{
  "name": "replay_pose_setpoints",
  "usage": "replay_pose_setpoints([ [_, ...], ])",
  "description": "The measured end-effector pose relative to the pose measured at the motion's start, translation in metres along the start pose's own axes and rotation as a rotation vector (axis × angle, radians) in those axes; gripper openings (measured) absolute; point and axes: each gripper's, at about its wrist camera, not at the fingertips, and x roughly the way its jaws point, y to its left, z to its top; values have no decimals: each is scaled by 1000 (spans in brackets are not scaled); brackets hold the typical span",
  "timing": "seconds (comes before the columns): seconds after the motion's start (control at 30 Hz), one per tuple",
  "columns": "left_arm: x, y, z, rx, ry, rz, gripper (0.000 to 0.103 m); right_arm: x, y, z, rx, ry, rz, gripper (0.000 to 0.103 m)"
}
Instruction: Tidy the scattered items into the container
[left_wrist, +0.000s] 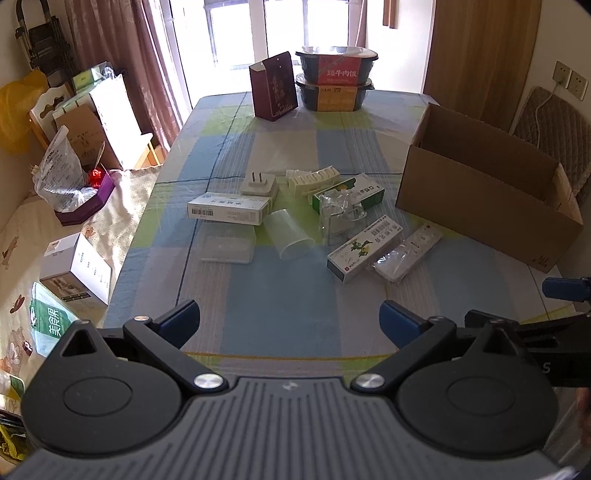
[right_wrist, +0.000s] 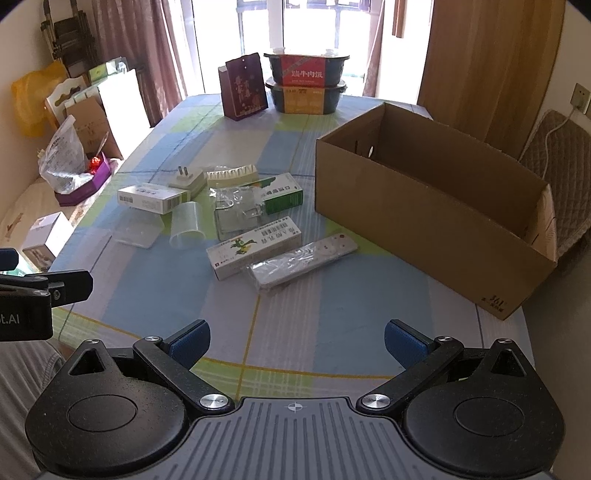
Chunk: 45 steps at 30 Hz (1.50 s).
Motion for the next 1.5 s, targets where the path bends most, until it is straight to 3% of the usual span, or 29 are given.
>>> replay_pose_setpoints([
  [1.5,8,3,-1,-3,27,-20,102,6,4,-1,-17,17,-15,103],
])
